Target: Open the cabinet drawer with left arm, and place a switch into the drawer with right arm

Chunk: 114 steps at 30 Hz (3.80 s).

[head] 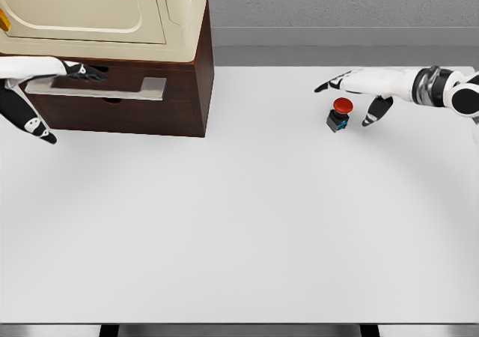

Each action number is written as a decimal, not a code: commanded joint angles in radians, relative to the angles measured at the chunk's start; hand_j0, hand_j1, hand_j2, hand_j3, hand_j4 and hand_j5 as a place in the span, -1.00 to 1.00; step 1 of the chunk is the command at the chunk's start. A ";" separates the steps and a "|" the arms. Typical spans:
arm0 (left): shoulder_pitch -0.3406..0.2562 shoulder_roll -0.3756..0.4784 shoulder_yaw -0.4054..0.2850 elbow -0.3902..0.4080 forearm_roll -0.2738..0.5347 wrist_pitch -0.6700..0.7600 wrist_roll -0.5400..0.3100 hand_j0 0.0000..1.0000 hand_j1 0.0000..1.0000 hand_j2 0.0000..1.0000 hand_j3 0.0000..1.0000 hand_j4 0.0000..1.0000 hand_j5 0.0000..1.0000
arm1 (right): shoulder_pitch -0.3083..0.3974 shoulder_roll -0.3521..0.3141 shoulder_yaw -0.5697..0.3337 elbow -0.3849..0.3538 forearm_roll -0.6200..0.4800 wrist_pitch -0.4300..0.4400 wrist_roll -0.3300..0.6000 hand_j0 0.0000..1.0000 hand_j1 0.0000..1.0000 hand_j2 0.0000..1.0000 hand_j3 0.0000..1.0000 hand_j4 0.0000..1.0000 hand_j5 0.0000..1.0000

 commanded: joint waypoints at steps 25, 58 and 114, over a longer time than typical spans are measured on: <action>0.029 -0.079 0.029 0.117 -0.020 0.050 0.000 1.00 1.00 1.00 1.00 1.00 1.00 | 0.000 0.012 0.013 0.033 -0.004 -0.007 0.000 0.54 0.54 0.54 0.54 0.54 0.54; 0.181 -0.105 0.174 0.115 -0.019 0.050 0.000 1.00 1.00 1.00 1.00 1.00 1.00 | -0.002 0.024 0.010 0.030 -0.007 -0.019 0.000 0.01 0.01 0.01 0.01 0.01 0.01; 0.248 -0.004 0.178 0.006 0.078 0.048 0.000 1.00 1.00 1.00 1.00 1.00 1.00 | -0.026 -0.116 0.084 -0.370 -0.251 -0.095 0.000 -0.03 -0.03 -0.03 -0.03 -0.03 -0.03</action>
